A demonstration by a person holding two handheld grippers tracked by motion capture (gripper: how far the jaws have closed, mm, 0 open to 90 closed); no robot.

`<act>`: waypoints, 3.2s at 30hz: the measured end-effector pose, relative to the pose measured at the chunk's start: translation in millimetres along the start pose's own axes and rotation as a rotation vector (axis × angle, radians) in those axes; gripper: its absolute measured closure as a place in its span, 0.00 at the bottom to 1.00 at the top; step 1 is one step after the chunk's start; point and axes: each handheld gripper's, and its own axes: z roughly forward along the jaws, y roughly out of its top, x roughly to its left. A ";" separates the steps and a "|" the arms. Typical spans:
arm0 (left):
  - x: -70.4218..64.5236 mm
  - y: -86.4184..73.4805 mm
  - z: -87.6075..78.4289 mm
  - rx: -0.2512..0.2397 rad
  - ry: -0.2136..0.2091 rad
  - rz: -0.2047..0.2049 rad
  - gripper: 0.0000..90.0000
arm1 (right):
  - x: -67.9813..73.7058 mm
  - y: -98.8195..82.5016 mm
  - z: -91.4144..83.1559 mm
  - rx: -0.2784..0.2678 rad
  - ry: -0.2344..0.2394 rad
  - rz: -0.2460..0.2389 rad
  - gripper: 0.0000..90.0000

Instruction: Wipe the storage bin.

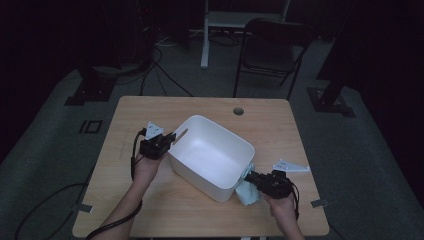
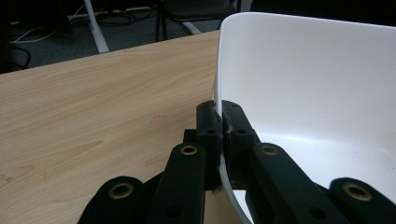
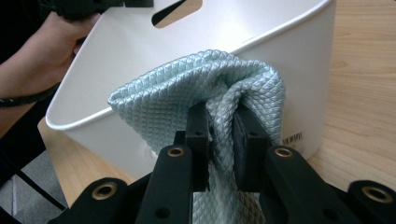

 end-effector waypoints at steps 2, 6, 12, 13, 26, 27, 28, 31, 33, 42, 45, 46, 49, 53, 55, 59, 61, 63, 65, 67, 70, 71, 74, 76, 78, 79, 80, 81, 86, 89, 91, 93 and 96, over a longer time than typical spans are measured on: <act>0.1 0.1 0.0 0.002 0.000 -0.001 0.97 | 3.4 1.6 -3.1 -0.005 0.014 -0.007 0.87; 0.1 0.3 0.1 0.004 -0.008 -0.004 0.97 | 9.4 4.0 -6.0 -0.015 0.016 -0.030 0.87; 0.0 0.0 0.0 0.002 0.001 -0.009 0.97 | 4.7 -0.9 1.0 0.000 -0.001 -0.012 0.87; -0.4 0.1 0.0 0.002 0.005 -0.008 0.97 | 4.6 -1.1 0.4 0.002 0.002 -0.008 0.87; -0.2 0.5 0.7 0.002 -0.007 -0.007 0.97 | 12.8 -1.3 -2.1 -0.011 0.004 -0.023 0.87; -0.8 0.7 0.8 0.004 0.001 -0.003 0.97 | 12.3 -1.9 -2.2 -0.007 0.005 -0.018 0.87; -1.2 0.8 0.8 0.005 0.005 -0.004 0.97 | 12.3 -1.8 -3.2 -0.005 0.005 -0.018 0.87; -1.4 1.2 0.7 0.010 0.008 0.000 0.97 | 18.0 -0.6 -10.3 -0.018 0.022 -0.030 0.87; -1.0 1.2 0.8 0.010 0.002 -0.008 0.97 | 22.4 1.1 -14.7 -0.034 0.038 -0.038 0.87; -0.3 1.9 1.2 0.015 -0.005 -0.010 0.97 | 25.7 -5.6 -1.5 0.006 -0.006 -0.055 0.87; -0.8 1.8 1.2 0.015 0.006 -0.017 0.97 | 23.7 -10.3 -0.7 0.022 0.005 -0.034 0.87; -0.9 1.9 1.2 0.016 0.006 -0.018 0.97 | 24.6 -10.5 -2.5 0.018 0.017 -0.033 0.87; -0.9 1.9 1.2 0.016 0.005 -0.016 0.97 | 33.1 -8.2 -11.4 -0.007 0.052 -0.051 0.87; -2.6 2.0 1.3 0.018 0.008 -0.011 0.97 | 44.6 -7.9 -11.9 -0.011 0.062 -0.087 0.87; -1.8 1.5 1.0 0.015 -0.005 -0.017 0.97 | 43.3 -10.8 -8.1 -0.021 0.059 -0.088 0.87; -1.0 1.1 0.0 0.015 -0.019 -0.009 0.97 | 38.8 -16.0 -1.8 0.014 0.019 -0.089 0.87; -0.5 1.0 0.0 0.014 -0.023 -0.010 0.97 | 33.0 -20.8 2.0 0.015 0.034 -0.065 0.87; -0.5 2.0 0.2 0.023 -0.023 -0.001 0.97 | 29.5 -22.9 4.9 0.035 0.015 -0.064 0.87; 0.0 2.1 0.3 0.024 -0.023 0.000 0.97 | 26.8 -26.1 8.1 0.042 0.023 -0.055 0.87; 0.2 2.0 0.3 0.023 -0.023 -0.002 0.97 | 25.4 -27.9 9.8 0.052 0.020 -0.058 0.87; 0.0 2.1 0.5 0.022 -0.021 -0.003 0.97 | 24.7 -30.5 12.0 0.061 0.017 -0.057 0.87; 0.3 1.9 0.5 0.020 -0.023 -0.006 0.97 | 23.3 -32.7 14.4 0.069 0.010 -0.056 0.87; 0.5 2.0 0.3 0.023 -0.025 -0.004 0.97 | 21.6 -33.8 16.2 0.076 0.002 -0.056 0.87; 0.8 2.6 0.7 0.026 -0.027 -0.001 0.97 | 20.9 -34.3 16.8 0.077 0.002 -0.052 0.87; 1.3 2.5 1.0 0.024 -0.030 -0.004 0.97 | 15.0 -37.9 22.3 0.106 -0.005 -0.038 0.87; 1.3 2.5 1.1 0.023 -0.029 -0.002 0.97 | 12.8 -39.4 24.3 0.115 -0.005 -0.027 0.87; 1.5 2.6 1.1 0.025 -0.031 -0.001 0.97 | 10.8 -40.8 26.7 0.130 -0.010 -0.026 0.87; 1.5 2.6 1.1 0.025 -0.031 -0.001 0.96 | 10.8 -40.8 26.7 0.130 -0.010 -0.026 0.87; 2.4 2.6 1.2 0.024 -0.031 -0.002 0.96 | 4.1 -41.7 31.8 0.168 -0.015 -0.013 0.87; 1.5 1.7 1.0 0.015 -0.027 0.005 0.96 | 3.8 -33.0 24.1 0.121 -0.010 -0.013 0.87; 1.5 1.5 1.2 0.012 -0.033 -0.001 0.96 | 2.6 -27.7 18.9 0.089 -0.020 -0.016 0.87; 1.6 2.8 1.7 0.022 -0.033 0.006 0.96 | 1.0 -28.4 19.8 0.078 -0.012 -0.015 0.87; 1.5 2.5 1.8 0.019 -0.033 0.004 0.96 | -1.2 -35.2 28.1 0.116 -0.044 -0.020 0.87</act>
